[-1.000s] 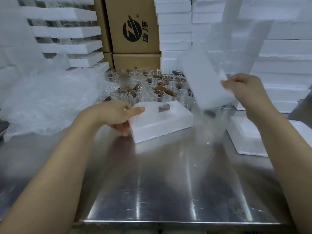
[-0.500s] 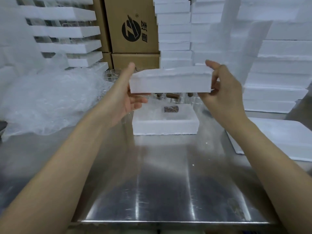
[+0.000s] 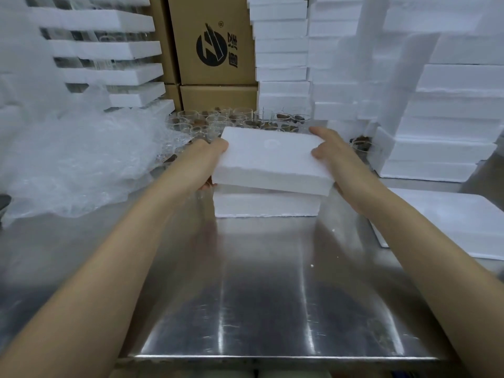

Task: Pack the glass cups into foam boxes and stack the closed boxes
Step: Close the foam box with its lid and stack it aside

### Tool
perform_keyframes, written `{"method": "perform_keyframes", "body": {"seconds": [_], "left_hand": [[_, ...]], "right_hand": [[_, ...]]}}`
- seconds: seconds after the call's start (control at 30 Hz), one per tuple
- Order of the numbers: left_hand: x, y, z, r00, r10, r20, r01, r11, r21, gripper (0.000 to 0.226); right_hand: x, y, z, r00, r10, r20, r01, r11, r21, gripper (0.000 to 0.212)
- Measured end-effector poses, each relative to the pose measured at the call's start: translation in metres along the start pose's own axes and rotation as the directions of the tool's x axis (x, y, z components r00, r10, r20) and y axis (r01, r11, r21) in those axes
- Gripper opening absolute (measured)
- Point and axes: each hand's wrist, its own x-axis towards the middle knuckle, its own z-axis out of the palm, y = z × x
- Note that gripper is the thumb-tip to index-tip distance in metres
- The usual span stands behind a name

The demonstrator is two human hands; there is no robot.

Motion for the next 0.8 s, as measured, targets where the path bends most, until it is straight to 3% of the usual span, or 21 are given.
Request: {"method": "perform_keyframes", "body": {"seconds": [0.13,0.23,0.37,0.5,0.63,0.8], "left_hand": [[0.004,-0.006,0.001,0.999,0.02,-0.048,-0.023,0.998,-0.051,0.035],[0.007,-0.009,0.003,0.999,0.013,-0.036,-0.017,0.994,-0.104,0.033],[0.007,-0.01,0.006,0.997,-0.058,-0.045,0.056,0.998,-0.039,0.029],[0.006,-0.011,0.006,0.992,0.014,-0.128,0.003,0.991,0.132,0.033],[-0.002,-0.009,0.004,0.988,0.0,-0.152,0.017,0.993,0.115,0.061],[0.0,-0.01,0.002,0.983,0.009,-0.181,0.019,0.988,0.155,0.06]], "right_hand": [[0.001,0.005,0.004,0.995,0.098,-0.027,-0.096,0.993,0.063,0.08],[0.0,0.007,0.006,0.988,0.089,-0.123,-0.089,0.996,0.002,0.065],[-0.004,0.005,0.006,0.996,0.051,-0.067,-0.058,0.993,-0.106,0.046],[-0.01,0.001,0.007,1.0,0.022,-0.017,-0.024,0.981,-0.192,0.046],[-0.013,-0.003,0.009,0.999,0.031,0.017,-0.026,0.973,-0.231,0.048],[-0.013,-0.002,0.01,0.997,0.032,0.066,-0.008,0.94,-0.342,0.05]]}}
